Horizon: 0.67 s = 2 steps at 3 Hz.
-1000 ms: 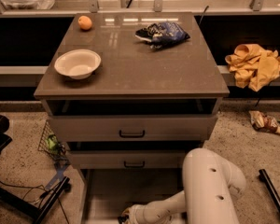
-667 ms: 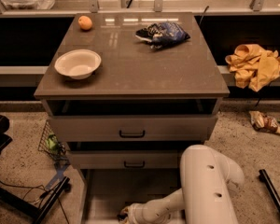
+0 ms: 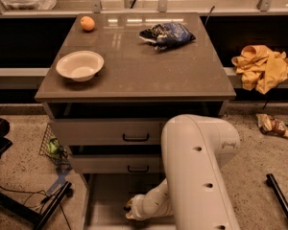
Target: Pick rxbar chocolate from bottom drawer and place on counter
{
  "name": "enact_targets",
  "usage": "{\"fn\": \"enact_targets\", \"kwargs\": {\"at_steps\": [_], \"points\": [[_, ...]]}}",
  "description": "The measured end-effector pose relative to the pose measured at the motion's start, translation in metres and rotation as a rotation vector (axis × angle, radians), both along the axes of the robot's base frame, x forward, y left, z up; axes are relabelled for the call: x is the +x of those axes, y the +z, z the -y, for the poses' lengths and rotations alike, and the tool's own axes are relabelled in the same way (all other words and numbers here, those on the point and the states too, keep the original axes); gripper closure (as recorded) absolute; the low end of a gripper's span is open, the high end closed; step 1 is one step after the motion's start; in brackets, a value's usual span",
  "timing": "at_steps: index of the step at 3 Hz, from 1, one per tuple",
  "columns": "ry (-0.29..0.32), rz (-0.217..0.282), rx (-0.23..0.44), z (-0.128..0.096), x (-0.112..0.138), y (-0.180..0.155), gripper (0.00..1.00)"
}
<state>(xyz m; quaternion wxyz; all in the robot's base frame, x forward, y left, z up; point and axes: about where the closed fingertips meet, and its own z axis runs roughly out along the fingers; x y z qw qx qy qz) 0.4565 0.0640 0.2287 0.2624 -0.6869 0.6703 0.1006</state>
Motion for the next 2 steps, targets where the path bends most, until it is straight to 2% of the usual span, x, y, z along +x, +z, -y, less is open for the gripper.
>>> {"fn": "enact_targets", "kwargs": {"at_steps": [1, 2], "points": [[-0.046, 0.022, -0.032, 0.017, 0.012, 0.055, 1.0], [-0.074, 0.045, 0.02, 0.02, 0.013, 0.098, 1.0]]}}
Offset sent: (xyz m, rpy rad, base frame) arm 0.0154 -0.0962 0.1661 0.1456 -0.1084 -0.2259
